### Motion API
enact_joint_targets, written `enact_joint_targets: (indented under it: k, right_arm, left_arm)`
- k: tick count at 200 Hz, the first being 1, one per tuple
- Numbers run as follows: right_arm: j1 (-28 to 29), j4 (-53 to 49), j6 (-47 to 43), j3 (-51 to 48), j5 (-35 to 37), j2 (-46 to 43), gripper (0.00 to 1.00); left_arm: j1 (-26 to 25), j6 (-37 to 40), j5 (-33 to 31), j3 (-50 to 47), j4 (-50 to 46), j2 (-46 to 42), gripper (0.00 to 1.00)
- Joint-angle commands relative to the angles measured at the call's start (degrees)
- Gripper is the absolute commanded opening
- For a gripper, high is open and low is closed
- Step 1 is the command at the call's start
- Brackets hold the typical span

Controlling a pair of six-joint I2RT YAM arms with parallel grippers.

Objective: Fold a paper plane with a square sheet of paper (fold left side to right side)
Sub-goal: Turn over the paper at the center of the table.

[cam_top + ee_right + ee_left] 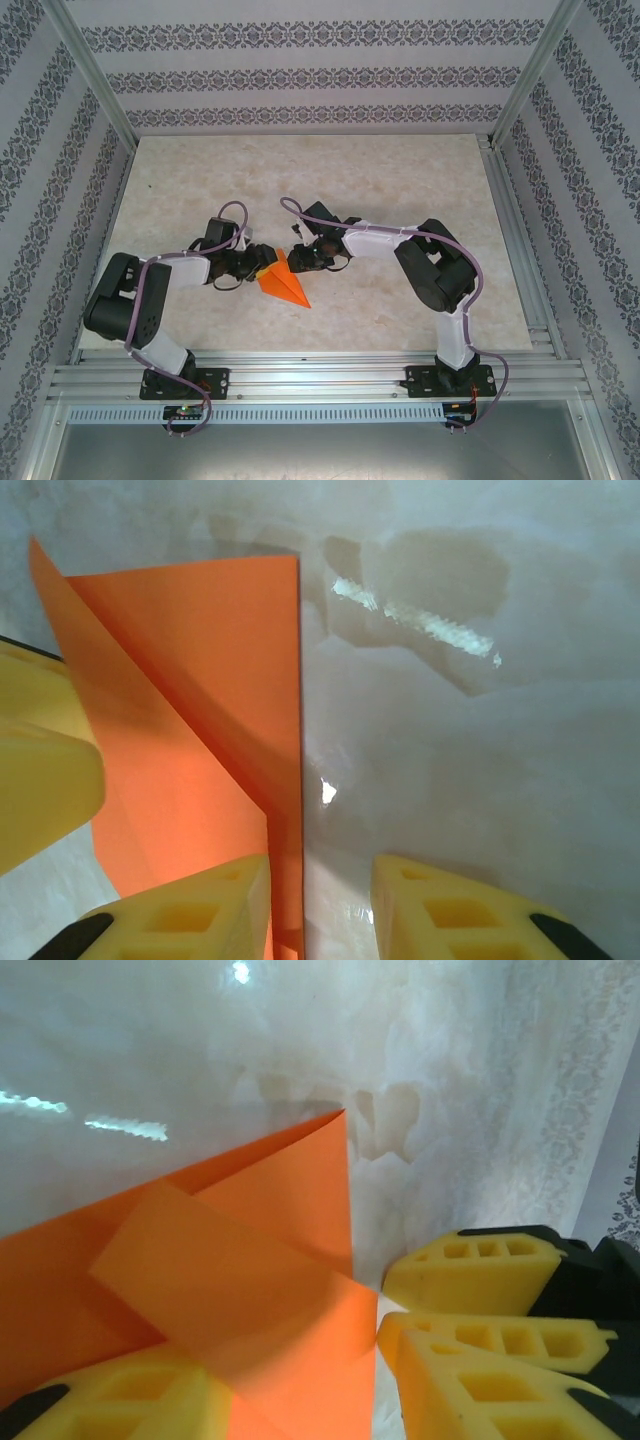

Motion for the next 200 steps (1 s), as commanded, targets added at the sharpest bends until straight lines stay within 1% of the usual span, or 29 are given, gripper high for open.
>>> enact_joint_targets:
  k: [1,32,54,72,92,109,123,134,149,169,181,200]
  right_arm:
    - [-0.2,1.5,-0.1,-0.4,-0.4,0.1,0.33]
    - [-1.9,4.0,0.9,-4.0,0.5,-5.4,0.34]
    - [-4.0,6.7,0.9,-9.0,1.4,-12.8,0.38]
    - [-5.4,6.8,-0.2,-13.3,4.2,-20.1,0.43]
    - [-7.5,7.1,-0.7,-18.5,6.5,-29.2,0.49]
    - [-10.1,9.5,0.4,-24.3,6.8,-37.9,0.59]
    - [-12.4,12.2,1.6,-29.0,6.2,-45.6,0.69]
    - [-14.1,14.5,2.5,-32.1,5.3,-51.2,0.79]
    - [-16.1,18.5,4.6,-35.9,2.4,-57.5,0.97]
    - [-17.9,24.0,8.5,-39.7,-1.8,-63.1,0.98]
    - [-18.0,27.7,10.1,-41.5,-4.6,-65.2,0.98]
    - [-18.0,37.9,13.2,-44.5,-10.3,-66.3,0.98]
  left_arm:
    - [-1.1,-0.3,-0.3,1.9,3.8,1.4,0.39]
    - [-1.8,-0.3,-0.5,2.6,4.4,1.3,0.25]
    - [-3.1,0.2,-0.4,3.9,3.9,1.1,0.18]
    - [-4.2,0.9,-0.4,5.3,2.9,0.9,0.12]
    - [-5.0,0.7,0.0,6.8,2.6,-0.1,0.05]
    - [-5.5,0.9,0.6,8.6,1.9,-2.6,0.03]
    - [-5.9,2.0,1.4,11.1,0.2,-5.7,0.02]
    - [-6.3,3.3,1.7,13.9,-1.7,-8.3,0.02]
    - [-6.7,4.8,1.9,17.6,-4.0,-11.6,0.02]
    - [-7.1,6.0,3.4,22.5,-4.3,-14.7,0.02]
    - [-7.5,6.9,5.1,25.3,-4.1,-15.6,0.02]
    - [-8.3,9.3,7.8,29.1,-4.2,-16.0,0.02]
